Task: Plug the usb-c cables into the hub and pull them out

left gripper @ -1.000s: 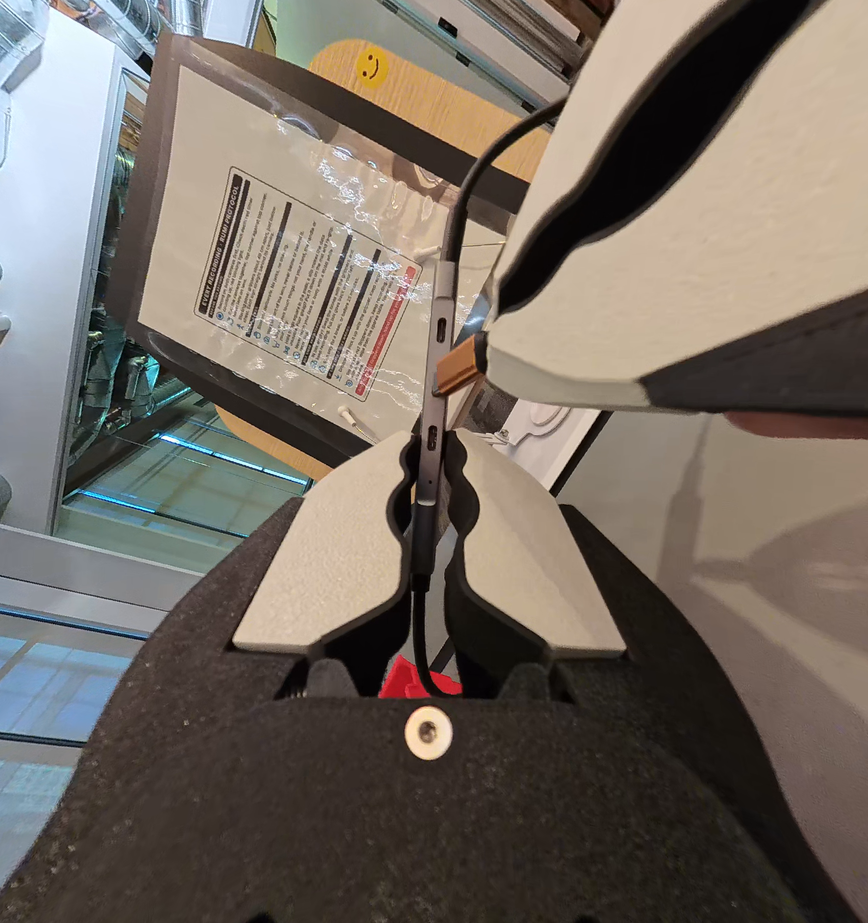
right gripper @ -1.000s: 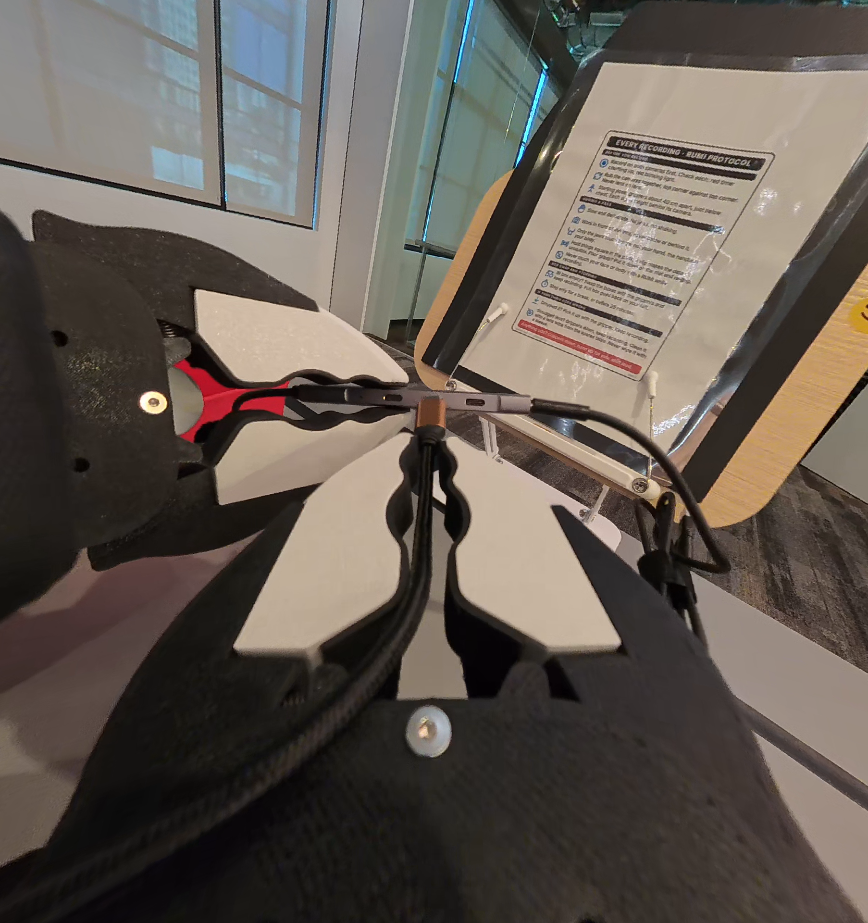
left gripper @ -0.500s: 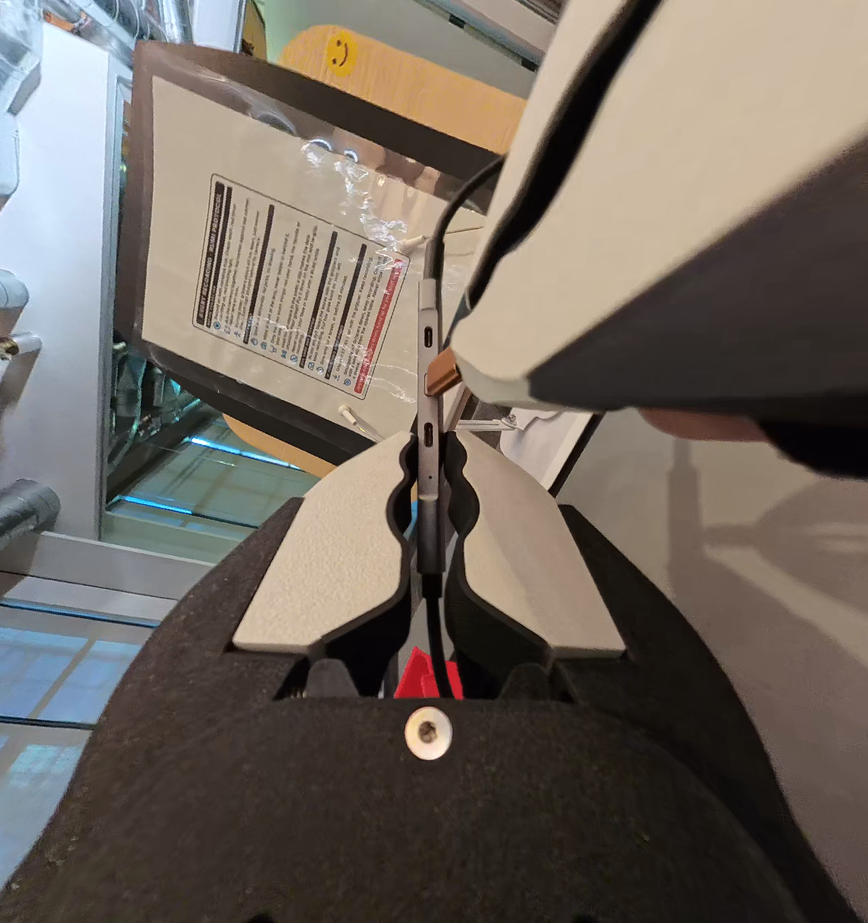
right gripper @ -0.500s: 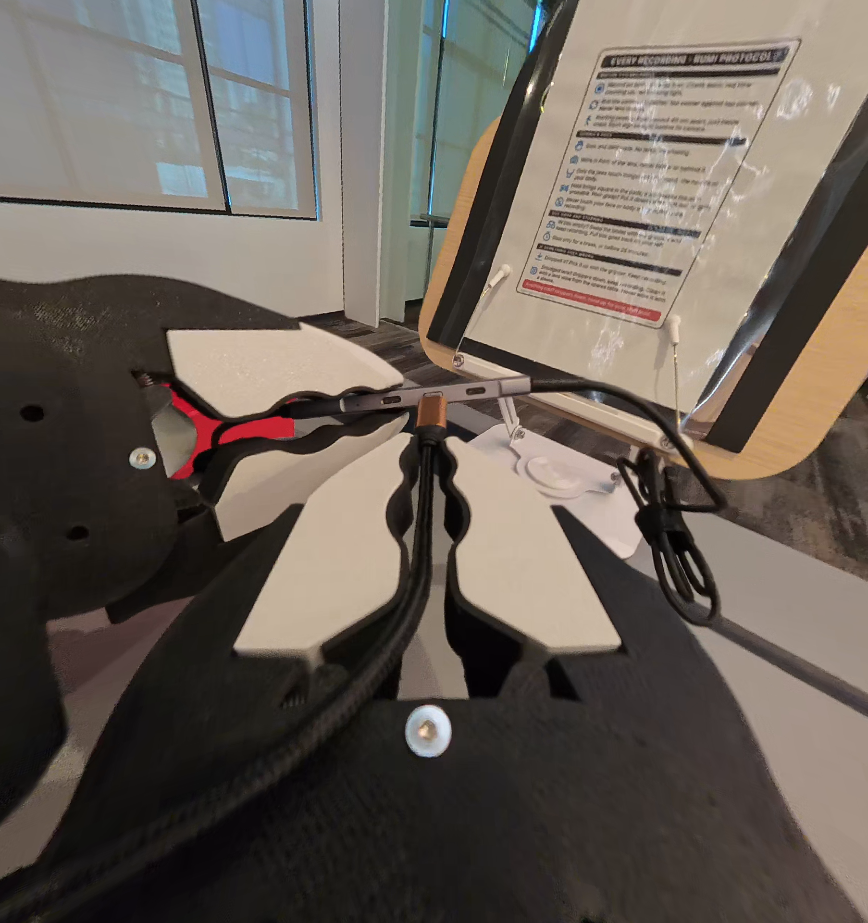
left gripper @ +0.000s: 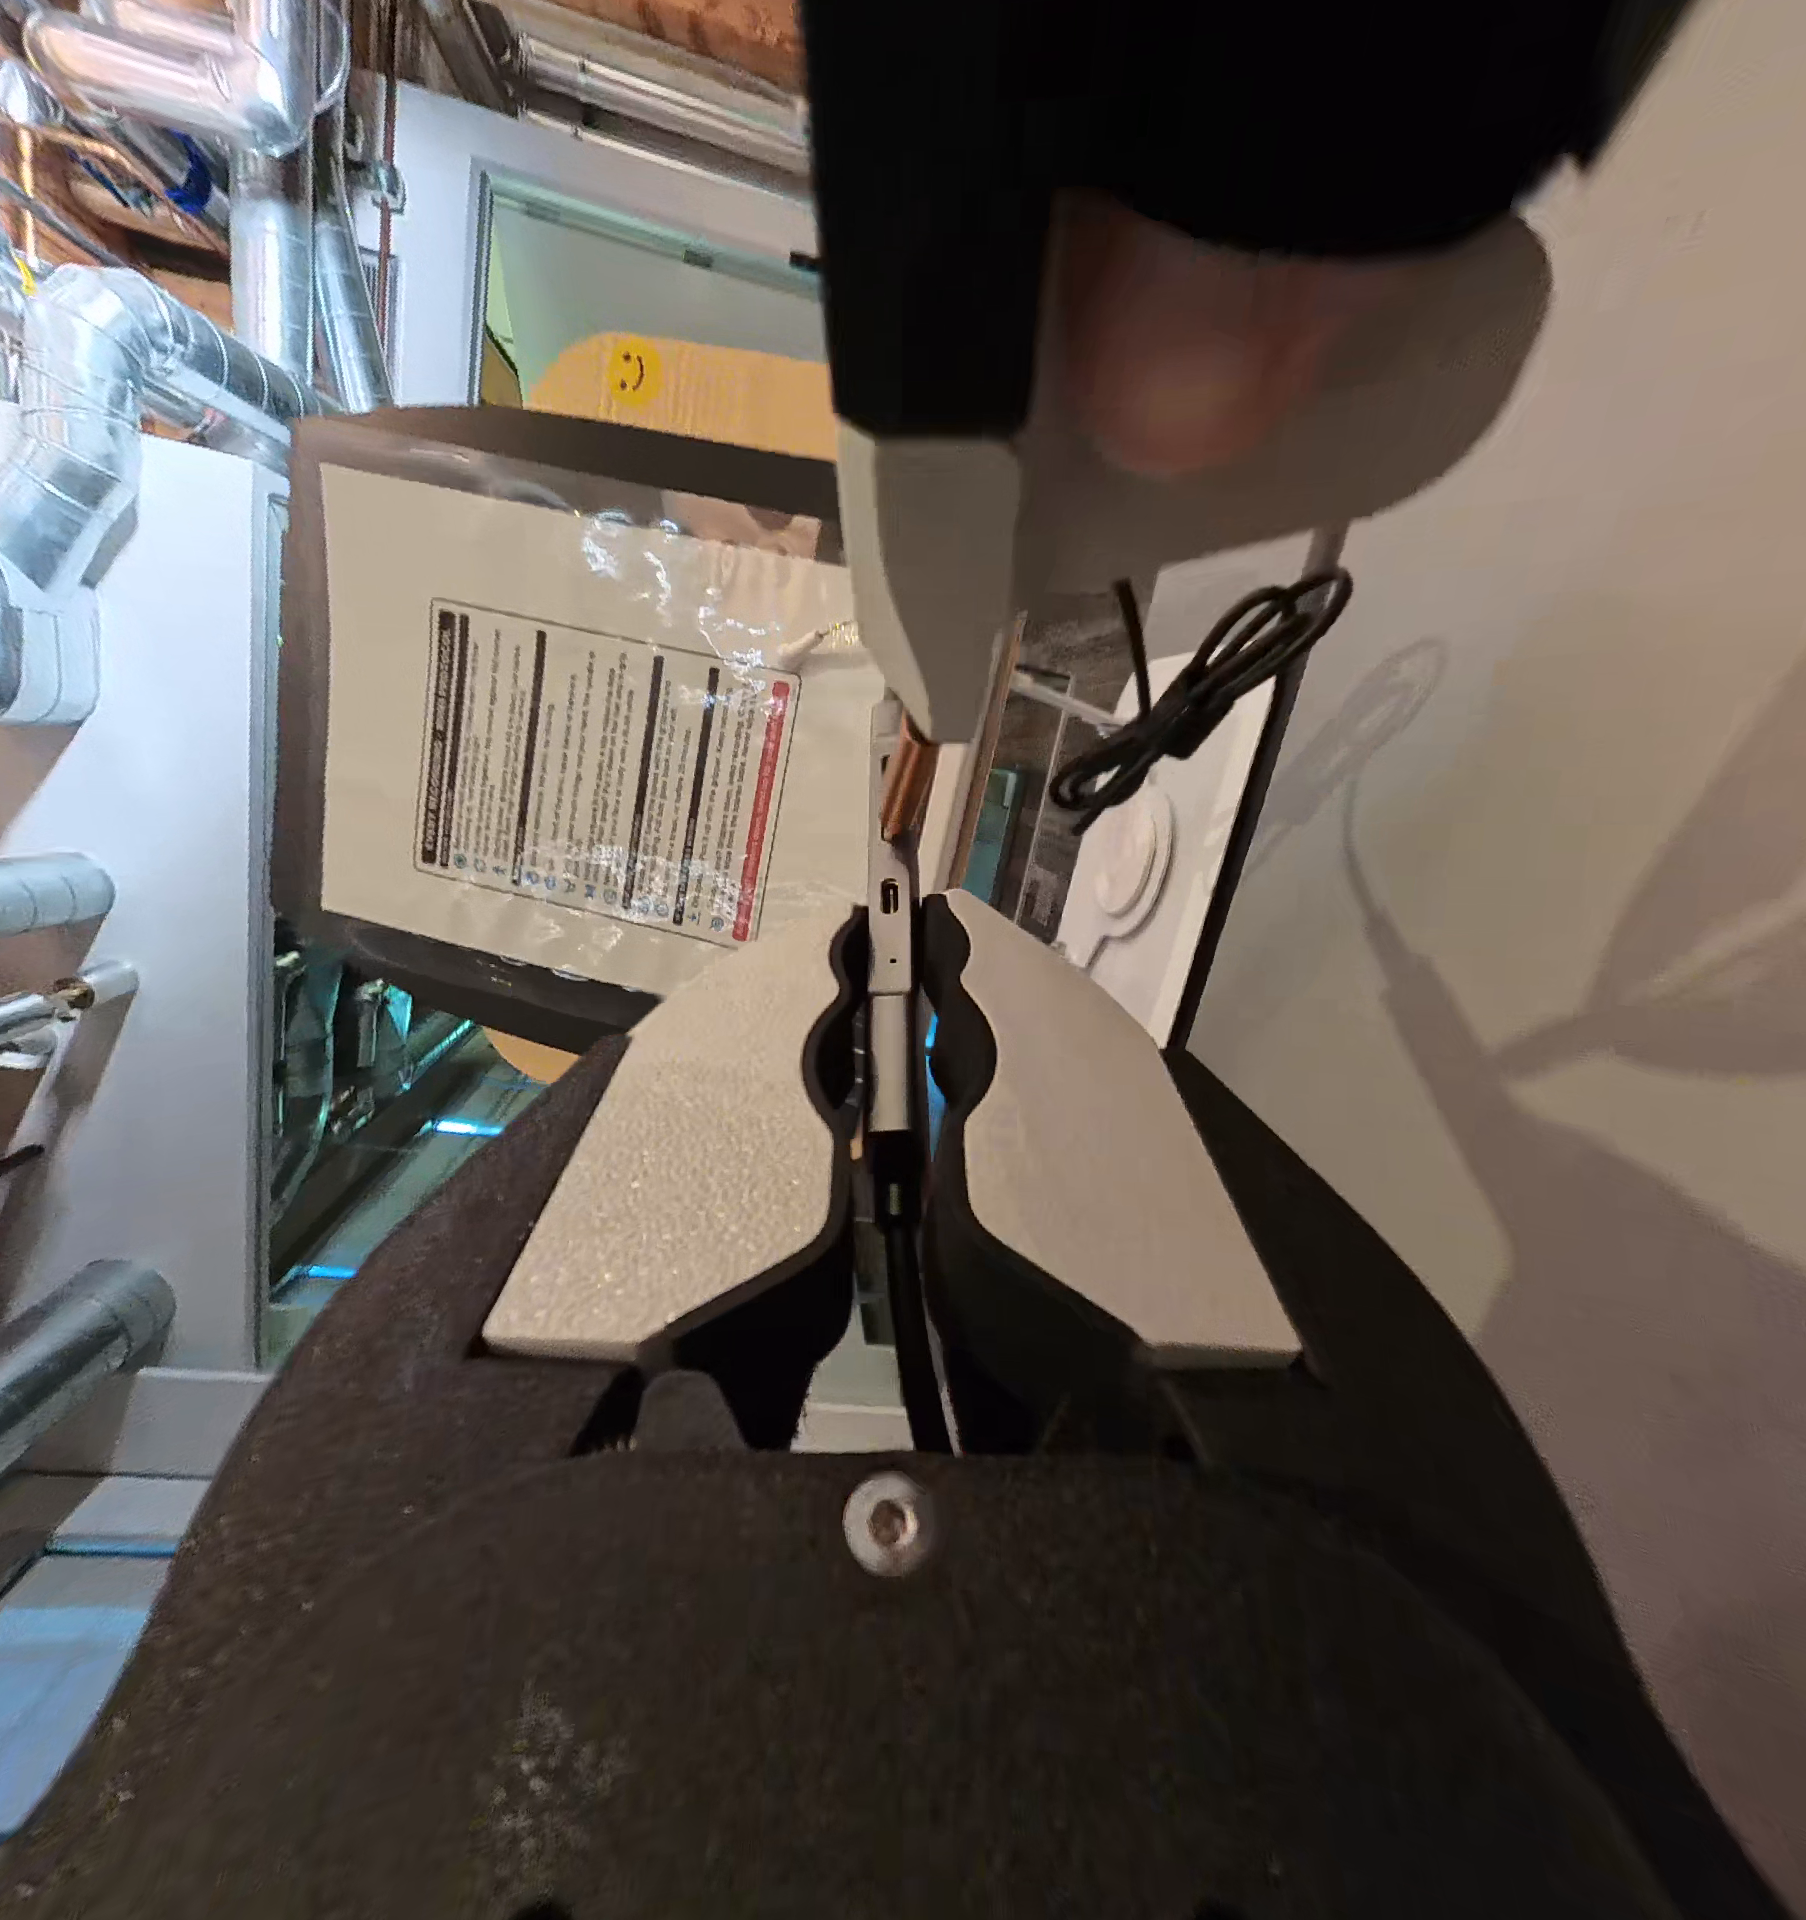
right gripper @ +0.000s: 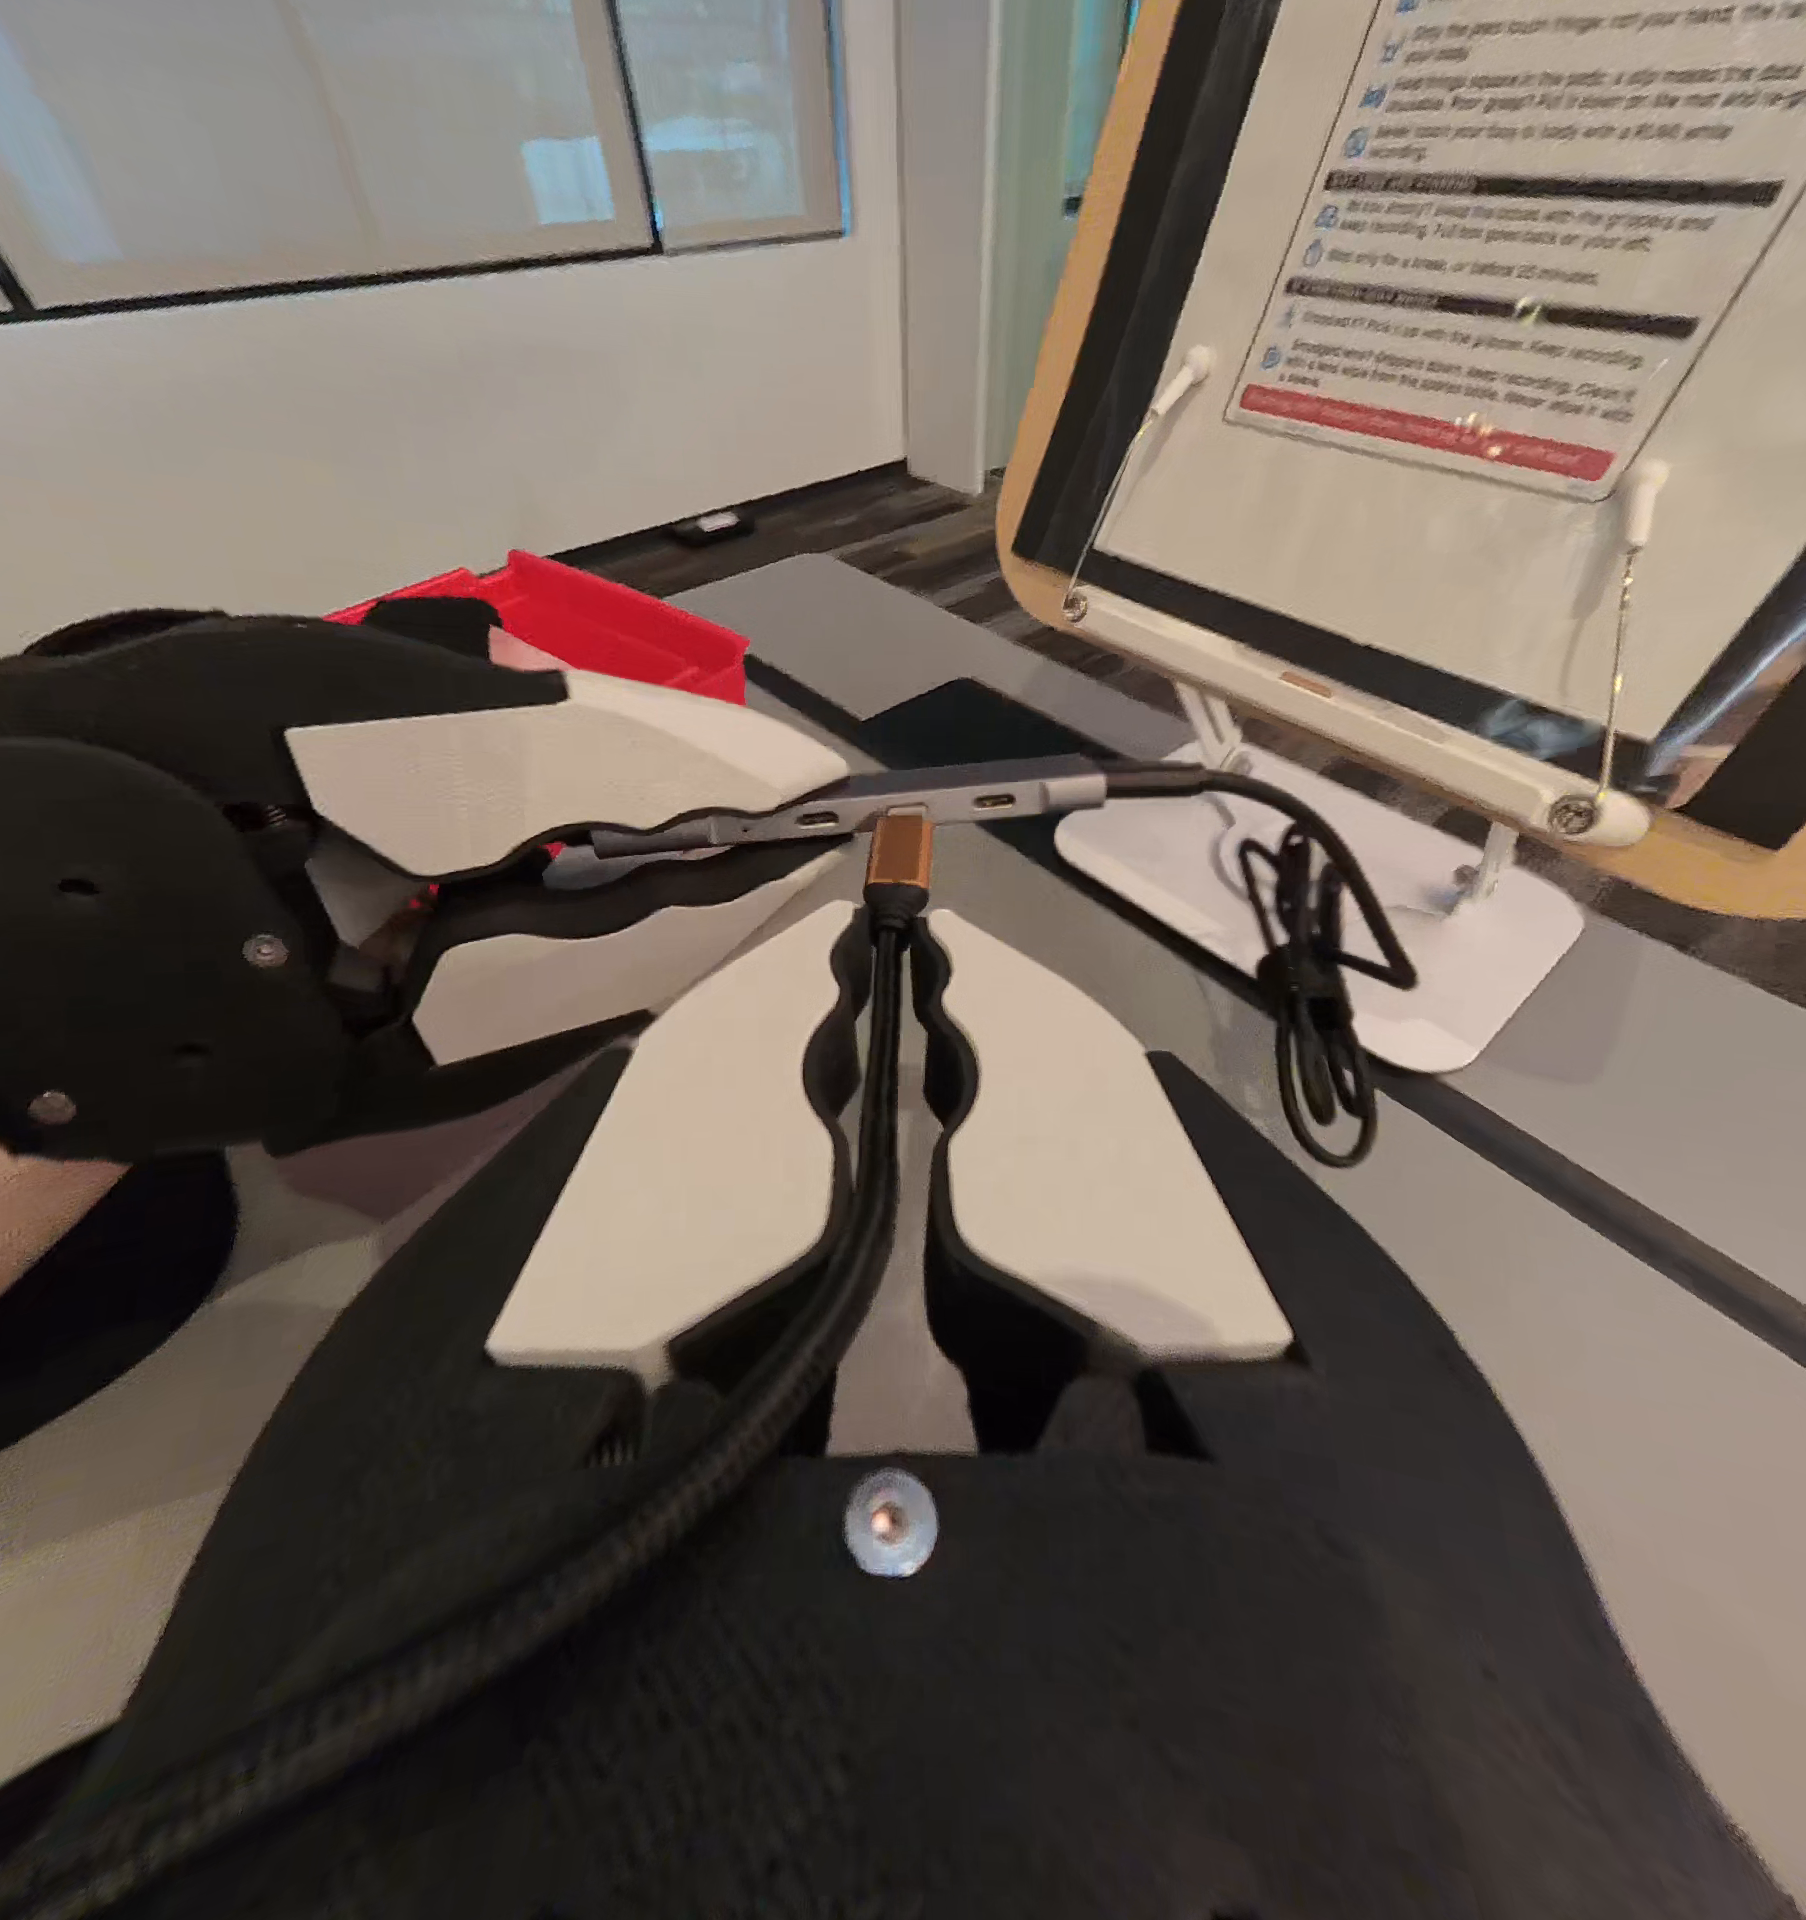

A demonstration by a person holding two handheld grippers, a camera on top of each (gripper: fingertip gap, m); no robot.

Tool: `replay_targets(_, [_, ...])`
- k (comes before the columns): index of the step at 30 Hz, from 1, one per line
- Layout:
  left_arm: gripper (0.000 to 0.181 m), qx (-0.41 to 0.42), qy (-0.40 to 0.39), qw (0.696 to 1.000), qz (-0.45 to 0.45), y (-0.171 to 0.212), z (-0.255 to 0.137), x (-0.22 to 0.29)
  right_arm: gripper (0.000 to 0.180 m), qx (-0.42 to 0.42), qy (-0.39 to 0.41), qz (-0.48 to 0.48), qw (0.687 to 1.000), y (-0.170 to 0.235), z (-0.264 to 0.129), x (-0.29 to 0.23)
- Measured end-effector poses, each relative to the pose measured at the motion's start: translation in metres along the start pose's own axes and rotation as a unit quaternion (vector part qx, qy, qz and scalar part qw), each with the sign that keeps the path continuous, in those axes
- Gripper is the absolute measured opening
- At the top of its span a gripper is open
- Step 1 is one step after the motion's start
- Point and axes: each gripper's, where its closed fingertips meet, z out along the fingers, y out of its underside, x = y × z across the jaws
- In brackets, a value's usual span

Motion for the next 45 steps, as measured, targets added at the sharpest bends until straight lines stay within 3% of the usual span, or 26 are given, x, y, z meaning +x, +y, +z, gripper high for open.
replay_targets(9, [0.008,0.049,0.005,0.999,0.018,-0.022,-0.010,0.003,0.008,-0.043,-0.039,-0.038,0.998,-0.006,-0.021,0.000])
replay_targets(45, [0.009,0.099,0.018,0.994,-0.036,-0.034,-0.031,-0.017,0.008,0.023,-0.076,-0.076,0.994,-0.029,-0.033,-0.016])
